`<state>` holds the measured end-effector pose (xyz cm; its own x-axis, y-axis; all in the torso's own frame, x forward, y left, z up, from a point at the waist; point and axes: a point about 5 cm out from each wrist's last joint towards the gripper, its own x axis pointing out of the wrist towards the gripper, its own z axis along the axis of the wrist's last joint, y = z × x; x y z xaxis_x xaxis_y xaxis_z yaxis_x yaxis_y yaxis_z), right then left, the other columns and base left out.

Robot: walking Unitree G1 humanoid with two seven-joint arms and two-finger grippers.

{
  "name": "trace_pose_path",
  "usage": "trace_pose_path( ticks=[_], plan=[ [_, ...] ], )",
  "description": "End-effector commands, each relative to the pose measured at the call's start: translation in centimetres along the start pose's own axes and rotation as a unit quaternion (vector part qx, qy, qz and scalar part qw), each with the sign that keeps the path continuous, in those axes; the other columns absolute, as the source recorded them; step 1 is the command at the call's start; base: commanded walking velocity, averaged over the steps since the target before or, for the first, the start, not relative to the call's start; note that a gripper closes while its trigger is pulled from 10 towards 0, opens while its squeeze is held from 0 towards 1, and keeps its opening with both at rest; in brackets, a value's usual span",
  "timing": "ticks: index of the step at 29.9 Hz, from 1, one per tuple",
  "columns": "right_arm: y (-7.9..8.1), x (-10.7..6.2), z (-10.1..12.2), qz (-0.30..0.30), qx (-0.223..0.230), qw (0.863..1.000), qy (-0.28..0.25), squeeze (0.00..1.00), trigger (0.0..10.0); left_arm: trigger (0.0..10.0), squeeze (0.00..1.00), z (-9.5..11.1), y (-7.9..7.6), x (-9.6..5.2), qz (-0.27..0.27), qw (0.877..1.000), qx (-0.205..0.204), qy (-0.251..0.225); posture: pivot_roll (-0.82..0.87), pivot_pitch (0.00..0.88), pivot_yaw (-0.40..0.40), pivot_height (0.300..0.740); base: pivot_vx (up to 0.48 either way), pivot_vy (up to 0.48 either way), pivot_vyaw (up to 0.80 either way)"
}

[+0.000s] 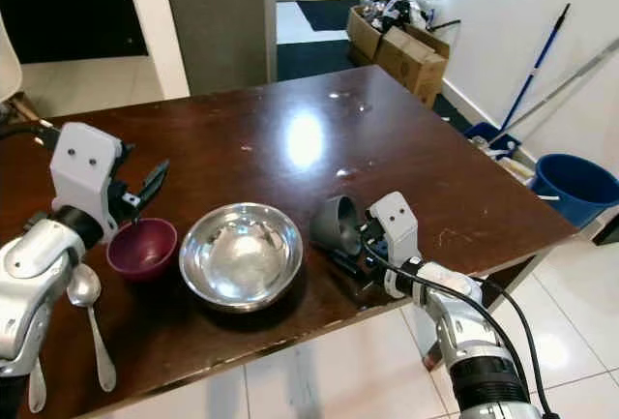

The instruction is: Setting the table

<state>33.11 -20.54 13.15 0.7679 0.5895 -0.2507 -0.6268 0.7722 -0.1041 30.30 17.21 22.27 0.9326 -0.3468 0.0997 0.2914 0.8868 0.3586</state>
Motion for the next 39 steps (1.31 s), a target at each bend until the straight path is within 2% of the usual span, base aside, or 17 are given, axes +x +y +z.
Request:
trace_pose_path(
  ticks=[1,2,3,4,7,9,11,20,25,27,29,32,34,35,37,39],
  plan=[
    [0.0,0.3,-0.4,0.014,-0.022,0.999,0.02,0.0,4.1,10.0,0.0,-0.3,-0.7,-0.8,-0.071,0.997,0.005,0.022,0.04,0.052,0.11,0.74,0.0,0.0,0.0],
    [0.0,0.5,-0.5,0.019,-0.029,0.999,0.025,0.0,4.1,10.0,0.0,-0.4,-0.9,-1.2,-0.103,0.994,0.01,0.031,0.04,0.052,0.11,0.74,0.0,0.0,0.0],
    [0.0,0.7,-0.6,0.026,-0.036,0.999,0.03,0.0,0.6,10.0,0.0,-0.5,-1.1,-1.7,-0.136,0.99,0.006,0.042,0.04,0.054,0.111,0.74,0.0,0.0,0.0],
    [0.0,0.8,-0.6,0.031,-0.039,0.998,0.031,0.0,0.0,10.0,0.0,-0.5,-1.2,-2.0,-0.153,0.987,0.002,0.047,0.05,0.054,0.11,0.74,0.0,0.0,0.0],
    [0.0,0.9,-0.7,0.036,-0.046,0.998,0.035,0.0,0.0,10.0,0.0,-0.5,-1.2,-2.4,-0.175,0.983,-0.006,0.055,0.05,0.055,0.111,0.74,0.0,0.0,0.0],
    [-0.2,1.1,-0.7,0.042,-0.063,0.996,0.045,0.0,0.0,10.0,0.0,-0.5,-1.2,-3.7,-0.237,0.968,-0.006,0.078,0.04,0.058,0.111,0.74,0.0,0.0,0.0],
    [-0.6,1.1,-0.5,0.04,-0.073,0.995,0.049,0.0,0.0,10.0,0.0,-0.2,-1.1,-4.5,-0.272,0.958,-0.007,0.087,0.04,0.058,0.11,0.74,0.0,0.0,0.0],
    [-2.3,0.7,0.2,0.046,-0.11,0.99,0.075,0.0,0.0,10.0,0.0,0.6,-0.8,-4.7,-0.274,0.958,-0.012,0.083,0.05,0.063,0.1,0.74,0.0,0.0,0.0],
    [-2.6,0.9,0.6,0.054,-0.126,0.987,0.081,0.0,0.0,10.0,0.0,0.8,-0.7,-4.9,-0.269,0.959,-0.014,0.084,0.05,0.066,0.094,0.74,0.0,0.0,0.0],
    [-2.9,1.0,1.0,0.057,-0.155,0.982,0.094,0.0,0.0,10.0,0.0,0.8,-0.7,-4.9,-0.265,0.961,-0.018,0.083,0.05,0.067,0.089,0.74,0.0,0.0,0.0],
    [-3.0,1.0,1.1,0.058,-0.163,0.98,0.099,0.0,0.0,10.0,0.0,0.8,-0.8,-4.9,-0.264,0.961,-0.019,0.083,0.05,0.068,0.087,0.74,0.0,0.0,0.0],
    [-3.4,0.7,1.4,0.077,-0.2,0.968,0.129,0.0,0.0,10.0,0.0,0.8,-0.8,-5.0,-0.261,0.962,-0.023,0.081,0.05,0.07,0.083,0.74,0.0,0.0,0.0],
    [-3.5,0.5,1.5,0.1,-0.232,0.955,0.155,0.0,0.0,10.0,0.0,0.9,-0.9,-5.0,-0.259,0.962,-0.025,0.08,0.04,0.074,0.077,0.74,0.0,0.0,0.0],
    [-3.5,0.5,1.5,0.1,-0.232,0.955,0.155,0.0,0.0,10.0,0.0,0.9,-0.9,-5.0,-0.259,0.962,-0.025,0.08,0.04,0.074,0.077,0.74,0.0,0.0,0.0],
    [-3.5,0.4,1.4,0.12,-0.262,0.941,0.176,0.0,0.0,10.0,0.0,0.9,-1.0,-5.0,-0.256,0.963,-0.027,0.078,0.04,0.077,0.073,0.74,0.0,0.0,0.0],
    [-3.3,0.3,1.1,0.144,-0.3,0.921,0.201,0.0,0.0,10.0,0.0,0.9,-1.0,-5.0,-0.253,0.964,-0.029,0.078,0.04,0.08,0.068,0.74,0.0,0.0,0.0]
  ],
)
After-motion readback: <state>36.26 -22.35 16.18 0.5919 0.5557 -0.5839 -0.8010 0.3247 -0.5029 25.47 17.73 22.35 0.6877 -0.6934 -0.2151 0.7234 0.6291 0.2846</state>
